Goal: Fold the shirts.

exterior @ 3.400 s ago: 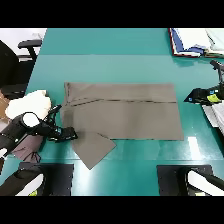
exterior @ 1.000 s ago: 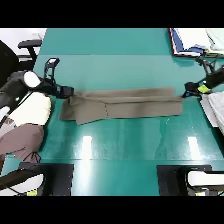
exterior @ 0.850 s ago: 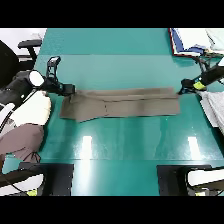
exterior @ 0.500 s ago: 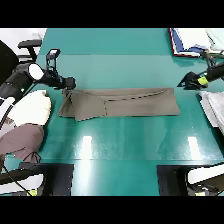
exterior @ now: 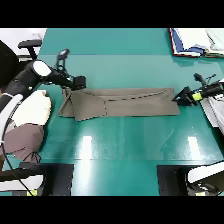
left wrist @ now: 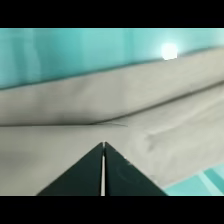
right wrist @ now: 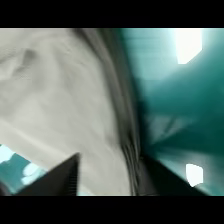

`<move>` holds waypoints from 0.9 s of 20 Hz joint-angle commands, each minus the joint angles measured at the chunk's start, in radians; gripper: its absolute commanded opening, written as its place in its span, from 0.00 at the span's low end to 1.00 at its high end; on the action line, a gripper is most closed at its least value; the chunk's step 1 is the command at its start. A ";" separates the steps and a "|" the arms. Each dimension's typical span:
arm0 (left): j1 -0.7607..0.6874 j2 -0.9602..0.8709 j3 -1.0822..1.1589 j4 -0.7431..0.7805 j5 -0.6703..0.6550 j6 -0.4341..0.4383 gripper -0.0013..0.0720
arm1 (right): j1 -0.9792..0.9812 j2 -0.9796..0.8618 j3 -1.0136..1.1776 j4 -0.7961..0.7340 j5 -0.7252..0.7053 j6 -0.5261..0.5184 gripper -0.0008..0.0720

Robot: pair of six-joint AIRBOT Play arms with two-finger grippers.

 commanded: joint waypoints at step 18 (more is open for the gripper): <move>-0.304 -0.497 0.376 -0.105 0.065 -0.014 0.06 | 0.439 0.208 0.524 0.185 0.025 0.102 0.03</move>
